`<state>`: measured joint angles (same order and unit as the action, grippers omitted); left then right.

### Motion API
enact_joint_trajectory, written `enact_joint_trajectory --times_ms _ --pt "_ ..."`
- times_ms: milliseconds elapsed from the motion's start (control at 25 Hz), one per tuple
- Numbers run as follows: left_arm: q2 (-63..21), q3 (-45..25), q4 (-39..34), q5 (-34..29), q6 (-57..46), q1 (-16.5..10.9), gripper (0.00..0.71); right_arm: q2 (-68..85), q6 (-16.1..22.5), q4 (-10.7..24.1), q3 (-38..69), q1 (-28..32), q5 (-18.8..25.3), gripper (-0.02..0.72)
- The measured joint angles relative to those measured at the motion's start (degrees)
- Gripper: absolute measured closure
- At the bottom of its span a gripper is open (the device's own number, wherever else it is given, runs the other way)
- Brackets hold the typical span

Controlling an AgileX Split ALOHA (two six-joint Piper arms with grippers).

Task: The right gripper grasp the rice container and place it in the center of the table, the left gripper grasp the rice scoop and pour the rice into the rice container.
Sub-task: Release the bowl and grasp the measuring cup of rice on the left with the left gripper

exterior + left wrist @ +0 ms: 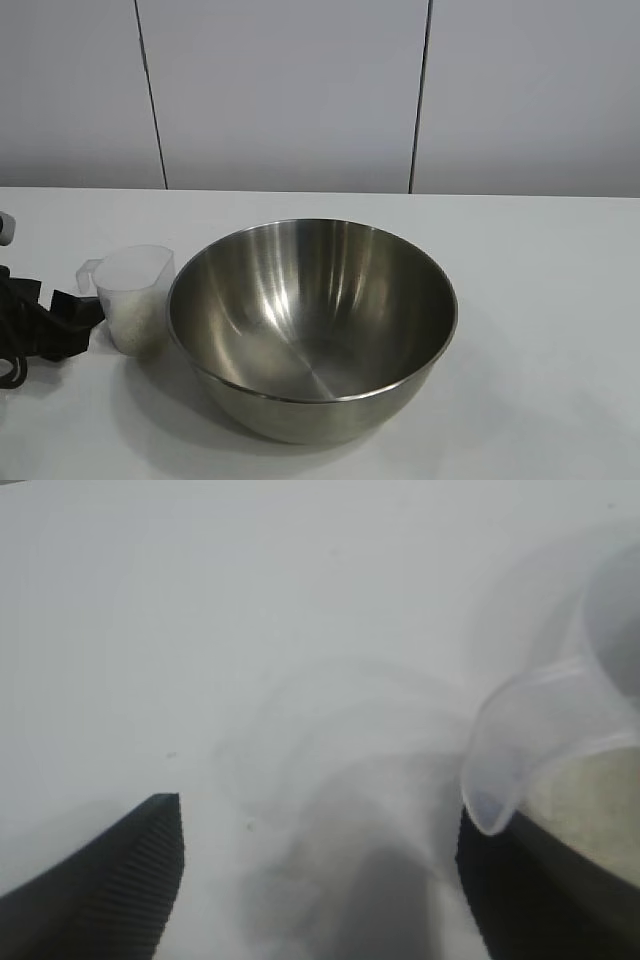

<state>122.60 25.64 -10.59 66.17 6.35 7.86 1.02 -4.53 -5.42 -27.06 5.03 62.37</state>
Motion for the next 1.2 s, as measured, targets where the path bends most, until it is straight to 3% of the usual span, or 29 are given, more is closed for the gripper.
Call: enact_joint_trajectory --times_ms 680,800,1040,1200 --pt "-2.84 0.59 -1.64 -0.02 -0.16 0.0 0.238 0.0 0.0 0.0 0.0 0.0 -0.05 0.064" --pt "-2.84 0.59 -1.64 -0.02 -0.17 0.0 0.326 0.0 0.0 0.0 0.0 0.0 -0.05 0.064" --pt "-2.84 0.59 -3.06 -0.12 -0.17 0.0 0.616 0.0 0.0 0.0 0.0 0.0 -0.05 0.064" --pt "-2.84 0.59 -4.64 -0.16 -0.17 0.0 0.692 0.0 0.0 0.0 0.0 0.0 -0.05 0.064"
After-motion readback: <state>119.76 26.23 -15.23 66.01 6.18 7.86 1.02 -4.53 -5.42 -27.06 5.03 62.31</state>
